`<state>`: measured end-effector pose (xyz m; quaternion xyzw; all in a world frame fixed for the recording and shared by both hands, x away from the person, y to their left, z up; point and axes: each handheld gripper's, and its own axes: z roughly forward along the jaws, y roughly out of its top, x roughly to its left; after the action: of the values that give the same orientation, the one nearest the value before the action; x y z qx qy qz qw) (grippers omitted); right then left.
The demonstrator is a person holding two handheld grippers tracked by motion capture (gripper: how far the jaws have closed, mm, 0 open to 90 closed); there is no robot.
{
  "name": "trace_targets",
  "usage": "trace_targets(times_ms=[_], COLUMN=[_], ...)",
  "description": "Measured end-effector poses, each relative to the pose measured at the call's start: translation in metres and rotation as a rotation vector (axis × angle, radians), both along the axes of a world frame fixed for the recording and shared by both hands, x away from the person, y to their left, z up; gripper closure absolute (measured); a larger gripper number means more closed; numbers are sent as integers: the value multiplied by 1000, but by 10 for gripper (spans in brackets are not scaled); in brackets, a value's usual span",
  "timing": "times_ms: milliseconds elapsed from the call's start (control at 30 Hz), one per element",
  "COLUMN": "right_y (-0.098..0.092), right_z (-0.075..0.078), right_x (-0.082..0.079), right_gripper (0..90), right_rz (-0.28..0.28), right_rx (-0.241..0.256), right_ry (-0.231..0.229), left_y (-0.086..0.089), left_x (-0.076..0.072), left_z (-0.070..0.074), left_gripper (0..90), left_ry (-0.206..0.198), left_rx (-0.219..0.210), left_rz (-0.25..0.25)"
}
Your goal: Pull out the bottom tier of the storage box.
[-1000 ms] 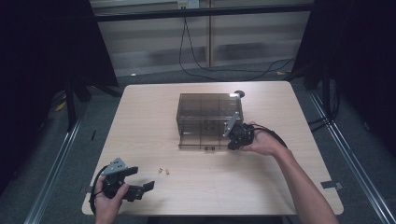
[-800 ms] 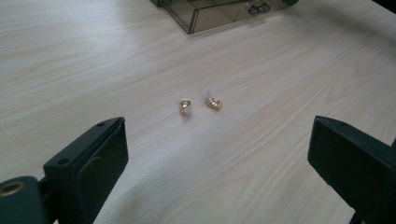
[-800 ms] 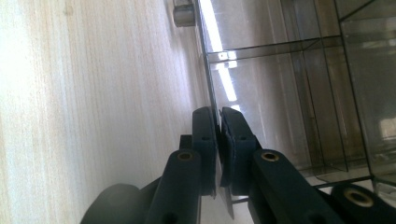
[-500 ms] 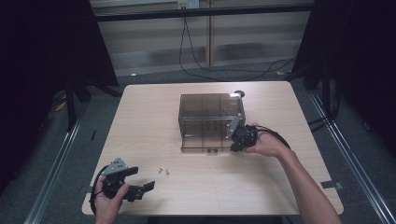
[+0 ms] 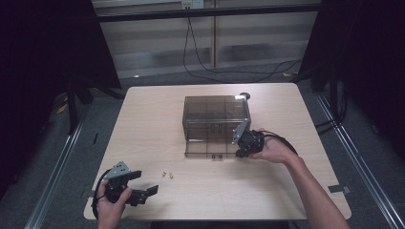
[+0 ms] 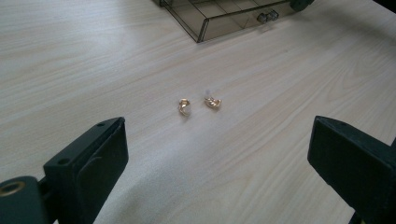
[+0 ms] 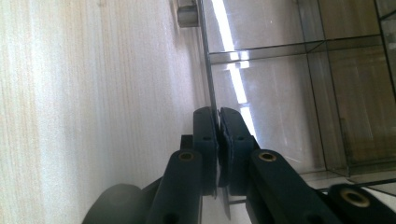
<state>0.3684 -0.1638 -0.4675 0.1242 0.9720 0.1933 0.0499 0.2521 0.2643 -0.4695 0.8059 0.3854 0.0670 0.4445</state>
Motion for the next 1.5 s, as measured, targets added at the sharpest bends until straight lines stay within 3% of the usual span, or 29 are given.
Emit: trace_targets(times_ms=[567, 767, 967, 1133, 1300, 1500], right_y=[-1, -6, -9, -10, -11, -17], right_z=[0, 0, 0, -3, -5, -4], right_x=[-5, -5, -7, -8, -14, -19], right_gripper=[862, 783, 658, 572, 530, 516], right_rz=[-7, -35, -80, -162, -198, -248], right_rx=[10, 65, 163, 209, 270, 332], right_ry=[8, -11, -47, -66, -83, -94], left_y=[0, 1, 3, 4, 1, -1], left_x=[1, 1, 2, 3, 3, 6], left_z=[-1, -1, -2, -4, -4, -6], left_gripper=[51, 49, 48, 47, 66, 52], left_ry=[3, 4, 10, 16, 18, 53], left_rx=[1, 0, -11, -14, -9, -25], left_rz=[-2, 5, 15, 40, 28, 17])
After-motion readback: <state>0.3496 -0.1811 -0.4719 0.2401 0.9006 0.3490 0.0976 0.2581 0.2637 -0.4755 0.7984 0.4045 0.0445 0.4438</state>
